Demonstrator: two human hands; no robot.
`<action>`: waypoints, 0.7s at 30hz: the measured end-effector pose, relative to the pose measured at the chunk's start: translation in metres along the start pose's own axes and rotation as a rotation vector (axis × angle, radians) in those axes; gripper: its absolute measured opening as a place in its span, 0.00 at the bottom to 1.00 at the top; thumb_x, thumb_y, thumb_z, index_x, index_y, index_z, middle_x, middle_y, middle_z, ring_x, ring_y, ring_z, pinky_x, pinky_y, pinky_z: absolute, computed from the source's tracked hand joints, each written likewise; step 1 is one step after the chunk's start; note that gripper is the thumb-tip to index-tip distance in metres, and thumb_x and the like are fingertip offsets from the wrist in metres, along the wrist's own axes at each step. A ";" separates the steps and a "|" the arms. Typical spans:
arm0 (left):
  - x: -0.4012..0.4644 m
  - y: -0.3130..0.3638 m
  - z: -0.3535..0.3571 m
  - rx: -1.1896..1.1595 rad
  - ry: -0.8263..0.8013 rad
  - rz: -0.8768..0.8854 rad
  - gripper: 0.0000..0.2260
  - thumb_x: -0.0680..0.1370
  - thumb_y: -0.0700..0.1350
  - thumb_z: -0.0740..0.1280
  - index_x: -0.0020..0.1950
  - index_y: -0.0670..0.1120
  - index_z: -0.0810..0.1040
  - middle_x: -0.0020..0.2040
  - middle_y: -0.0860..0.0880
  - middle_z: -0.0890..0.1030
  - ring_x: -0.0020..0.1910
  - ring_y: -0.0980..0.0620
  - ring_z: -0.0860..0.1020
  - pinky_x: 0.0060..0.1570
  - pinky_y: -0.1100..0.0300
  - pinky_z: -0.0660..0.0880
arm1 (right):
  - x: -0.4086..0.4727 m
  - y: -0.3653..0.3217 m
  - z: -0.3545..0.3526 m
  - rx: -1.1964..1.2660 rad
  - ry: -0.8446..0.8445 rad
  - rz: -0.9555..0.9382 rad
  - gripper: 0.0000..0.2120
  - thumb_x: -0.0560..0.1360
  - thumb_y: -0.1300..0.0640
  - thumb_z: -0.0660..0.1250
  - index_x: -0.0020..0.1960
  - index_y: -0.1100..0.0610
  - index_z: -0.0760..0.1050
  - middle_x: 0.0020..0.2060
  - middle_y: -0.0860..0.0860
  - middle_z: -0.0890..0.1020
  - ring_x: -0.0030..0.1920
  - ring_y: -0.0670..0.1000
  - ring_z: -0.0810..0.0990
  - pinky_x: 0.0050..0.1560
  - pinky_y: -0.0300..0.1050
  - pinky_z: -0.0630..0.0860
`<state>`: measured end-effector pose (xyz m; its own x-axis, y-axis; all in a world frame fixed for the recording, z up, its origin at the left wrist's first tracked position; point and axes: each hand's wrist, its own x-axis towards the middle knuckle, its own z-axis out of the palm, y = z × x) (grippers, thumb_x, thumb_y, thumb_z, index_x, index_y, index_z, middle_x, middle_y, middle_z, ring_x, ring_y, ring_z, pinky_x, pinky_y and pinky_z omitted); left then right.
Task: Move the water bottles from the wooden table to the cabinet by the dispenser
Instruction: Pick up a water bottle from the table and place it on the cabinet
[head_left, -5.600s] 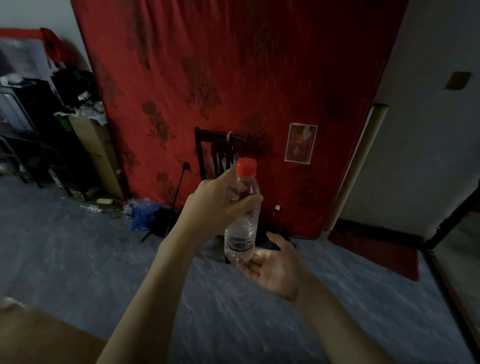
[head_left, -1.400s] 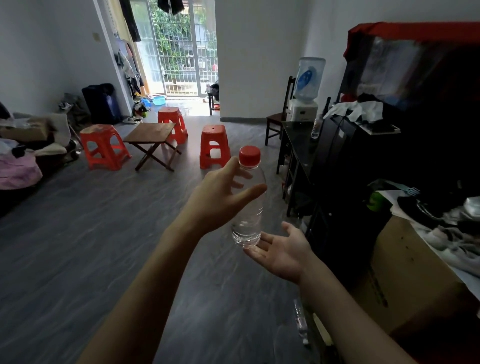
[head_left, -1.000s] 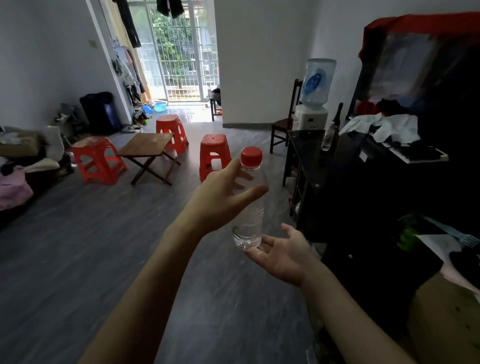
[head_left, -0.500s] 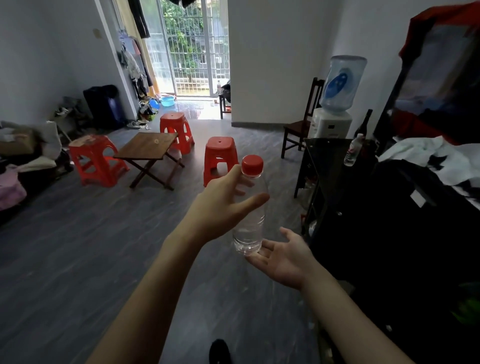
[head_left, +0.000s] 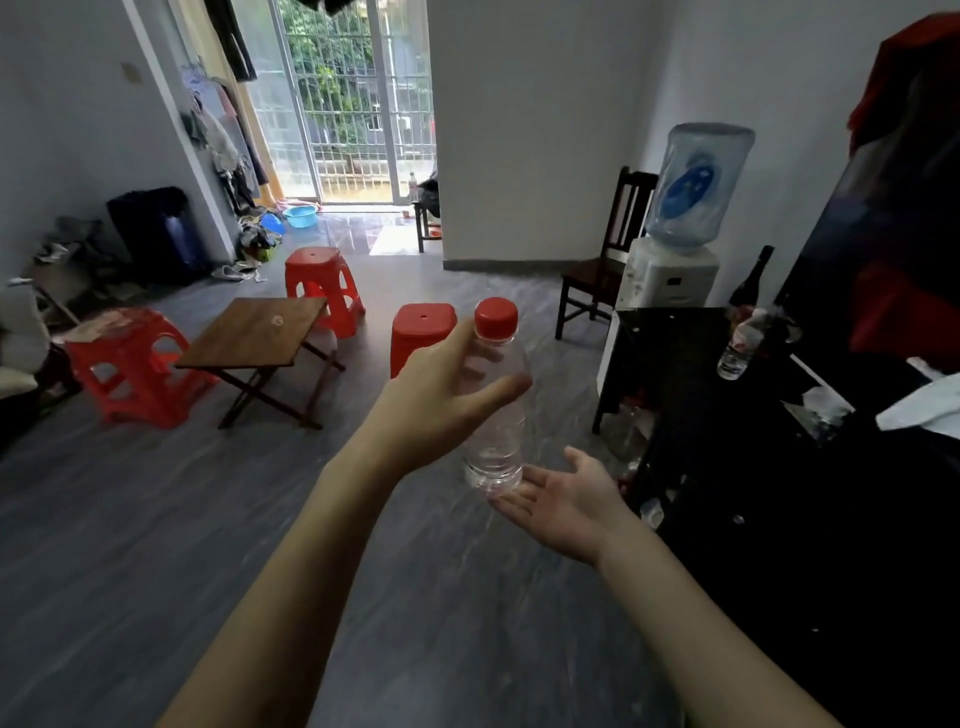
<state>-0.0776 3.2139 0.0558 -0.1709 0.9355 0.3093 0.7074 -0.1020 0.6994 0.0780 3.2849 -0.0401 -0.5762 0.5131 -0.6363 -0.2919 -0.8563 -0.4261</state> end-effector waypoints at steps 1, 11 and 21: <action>0.012 -0.006 0.001 -0.003 -0.015 0.006 0.25 0.76 0.61 0.70 0.69 0.51 0.74 0.60 0.54 0.83 0.56 0.57 0.82 0.60 0.50 0.80 | 0.010 -0.008 0.003 0.002 0.005 0.001 0.36 0.82 0.40 0.47 0.68 0.72 0.66 0.65 0.71 0.73 0.68 0.68 0.71 0.67 0.60 0.67; 0.146 -0.074 0.029 0.013 -0.132 0.046 0.25 0.76 0.62 0.70 0.69 0.51 0.72 0.63 0.53 0.82 0.60 0.55 0.81 0.61 0.47 0.80 | 0.123 -0.093 0.022 -0.014 0.068 0.015 0.34 0.82 0.42 0.50 0.68 0.72 0.67 0.63 0.70 0.76 0.65 0.67 0.74 0.68 0.59 0.68; 0.335 -0.121 0.056 0.076 -0.149 0.081 0.29 0.73 0.69 0.65 0.67 0.53 0.72 0.62 0.56 0.81 0.59 0.57 0.80 0.59 0.48 0.80 | 0.252 -0.249 0.054 -0.005 0.047 0.003 0.36 0.82 0.40 0.49 0.68 0.72 0.68 0.62 0.68 0.77 0.61 0.65 0.76 0.62 0.57 0.71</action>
<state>-0.1818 3.5587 0.0387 -0.0116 0.9655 0.2601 0.7653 -0.1589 0.6237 -0.0357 3.6243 -0.0589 -0.5405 0.5131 -0.6668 -0.2866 -0.8574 -0.4274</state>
